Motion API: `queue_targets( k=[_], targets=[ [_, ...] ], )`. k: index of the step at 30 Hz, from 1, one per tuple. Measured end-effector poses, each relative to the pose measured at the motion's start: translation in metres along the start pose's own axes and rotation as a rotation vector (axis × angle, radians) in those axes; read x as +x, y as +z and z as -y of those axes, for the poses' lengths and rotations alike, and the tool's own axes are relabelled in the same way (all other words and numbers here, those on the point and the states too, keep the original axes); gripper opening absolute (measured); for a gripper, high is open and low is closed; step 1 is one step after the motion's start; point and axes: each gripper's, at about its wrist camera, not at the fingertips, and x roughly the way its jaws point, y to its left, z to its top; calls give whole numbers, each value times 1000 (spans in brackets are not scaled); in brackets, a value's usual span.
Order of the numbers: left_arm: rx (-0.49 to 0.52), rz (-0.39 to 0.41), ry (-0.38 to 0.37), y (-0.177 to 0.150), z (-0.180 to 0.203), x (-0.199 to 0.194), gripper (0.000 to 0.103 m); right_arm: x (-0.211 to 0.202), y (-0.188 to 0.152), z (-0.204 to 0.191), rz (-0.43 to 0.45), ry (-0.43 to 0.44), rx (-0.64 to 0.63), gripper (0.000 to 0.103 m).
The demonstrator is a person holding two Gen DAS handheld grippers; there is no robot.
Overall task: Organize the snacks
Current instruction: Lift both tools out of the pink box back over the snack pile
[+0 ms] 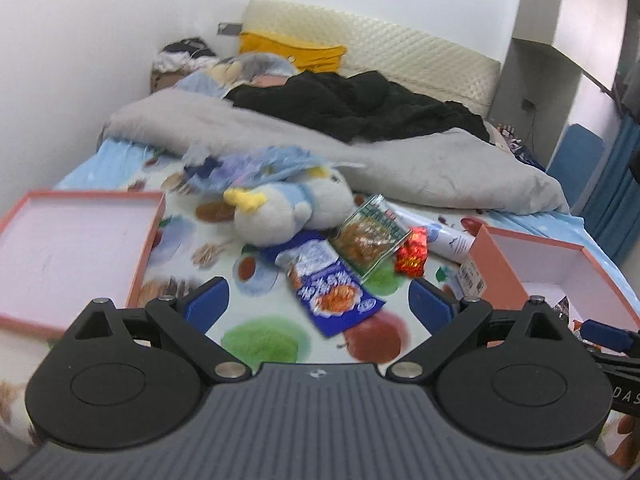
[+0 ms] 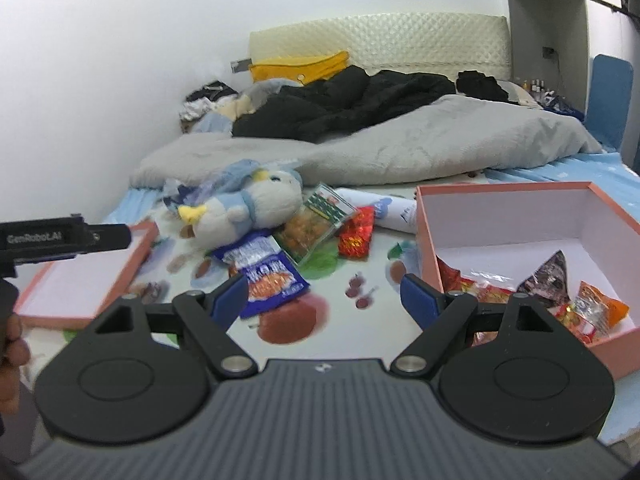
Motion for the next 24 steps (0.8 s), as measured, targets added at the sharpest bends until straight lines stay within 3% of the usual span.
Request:
queue_targets(
  k=[8, 24],
  targets=[
    [-78, -84, -43, -29, -22, 8, 98, 8, -12, -11, -34, -37, -12, 84],
    [-140, -130, -72, -37, -36, 54, 97, 44, -12, -21, -81, -29, -35, 81]
  ],
)
